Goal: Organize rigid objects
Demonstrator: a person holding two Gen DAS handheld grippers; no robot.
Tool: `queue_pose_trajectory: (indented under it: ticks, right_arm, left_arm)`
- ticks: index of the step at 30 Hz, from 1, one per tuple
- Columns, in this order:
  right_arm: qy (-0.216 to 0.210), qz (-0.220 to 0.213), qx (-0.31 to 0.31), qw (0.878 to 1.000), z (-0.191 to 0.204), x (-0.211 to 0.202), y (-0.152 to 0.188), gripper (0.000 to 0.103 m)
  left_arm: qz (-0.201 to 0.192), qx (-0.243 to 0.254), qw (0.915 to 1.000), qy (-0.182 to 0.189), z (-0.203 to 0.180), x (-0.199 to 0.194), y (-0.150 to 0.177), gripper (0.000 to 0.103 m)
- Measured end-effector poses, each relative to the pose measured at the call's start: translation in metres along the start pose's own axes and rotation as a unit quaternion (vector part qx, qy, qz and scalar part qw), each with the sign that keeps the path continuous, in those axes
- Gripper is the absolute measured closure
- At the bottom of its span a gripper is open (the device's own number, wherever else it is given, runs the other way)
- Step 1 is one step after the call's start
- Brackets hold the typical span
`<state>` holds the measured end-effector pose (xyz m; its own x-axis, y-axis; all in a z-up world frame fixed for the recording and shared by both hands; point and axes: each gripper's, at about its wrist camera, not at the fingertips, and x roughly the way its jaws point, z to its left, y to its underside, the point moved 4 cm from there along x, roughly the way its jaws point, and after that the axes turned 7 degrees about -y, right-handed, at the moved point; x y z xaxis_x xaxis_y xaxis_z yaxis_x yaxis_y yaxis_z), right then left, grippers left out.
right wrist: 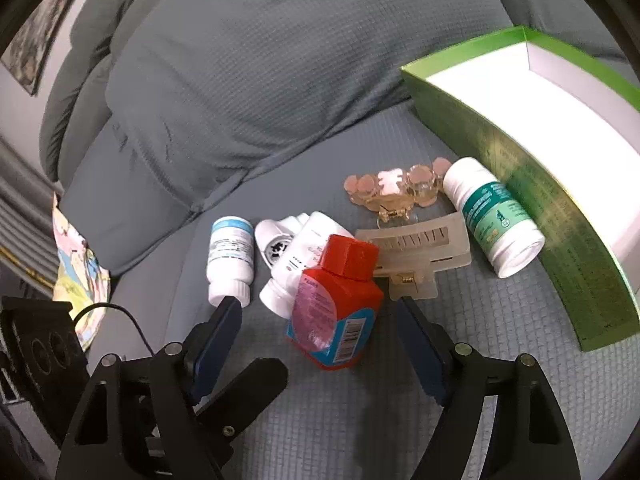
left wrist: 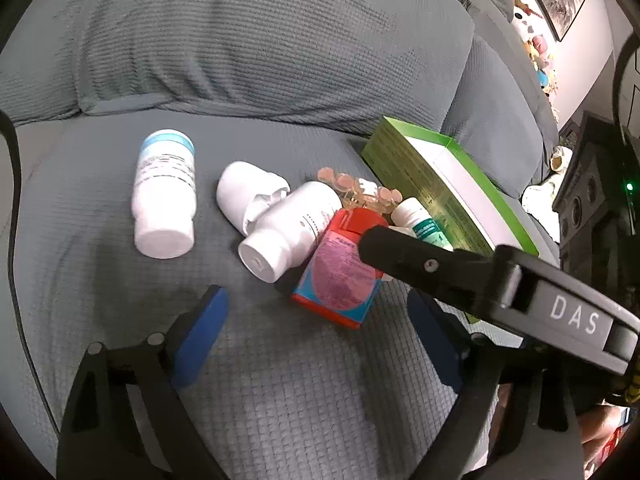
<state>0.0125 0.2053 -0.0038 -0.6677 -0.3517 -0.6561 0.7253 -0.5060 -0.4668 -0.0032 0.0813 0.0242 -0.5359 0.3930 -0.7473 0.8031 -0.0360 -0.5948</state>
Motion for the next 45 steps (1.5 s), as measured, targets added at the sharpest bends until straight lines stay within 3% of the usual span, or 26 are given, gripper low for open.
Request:
queue_pose_trajectory:
  ticks: [13,16,20,25,27,35,45]
  right_arm:
    - [-0.002,0.029,0.028,0.999,-0.01,0.017,-0.005,0.023]
    - [-0.005,0.033,0.038,0.999,-0.015,0.02,-0.006,0.032]
    - [0.0,0.044,0.048,0.998,-0.019,0.029,-0.006,0.035]
    - [-0.001,0.055,0.056,0.997,-0.026,0.036,-0.004,0.037]
    - [-0.01,0.056,0.061,0.997,-0.027,0.037,-0.004,0.042]
    - [-0.02,0.049,0.058,0.997,-0.023,0.03,0.0,0.046]
    - [-0.043,-0.018,0.034,0.998,-0.01,-0.02,-0.011,0.047]
  left_arm:
    - [0.026,0.011,0.9989,0.037,0.007,0.019,0.0,0.015]
    - [0.032,0.015,0.9984,0.043,0.005,0.025,0.0,0.016]
    - [0.043,0.017,0.9978,0.047,0.004,0.036,0.0,0.022]
    - [0.056,0.011,0.9966,0.059,0.007,0.047,0.001,0.036]
    - [0.063,0.004,0.9956,0.069,0.008,0.049,0.002,0.045]
    - [0.051,0.015,0.9964,0.066,-0.001,0.037,0.001,0.048]
    - [-0.008,0.052,0.995,0.085,-0.037,-0.003,-0.006,0.051]
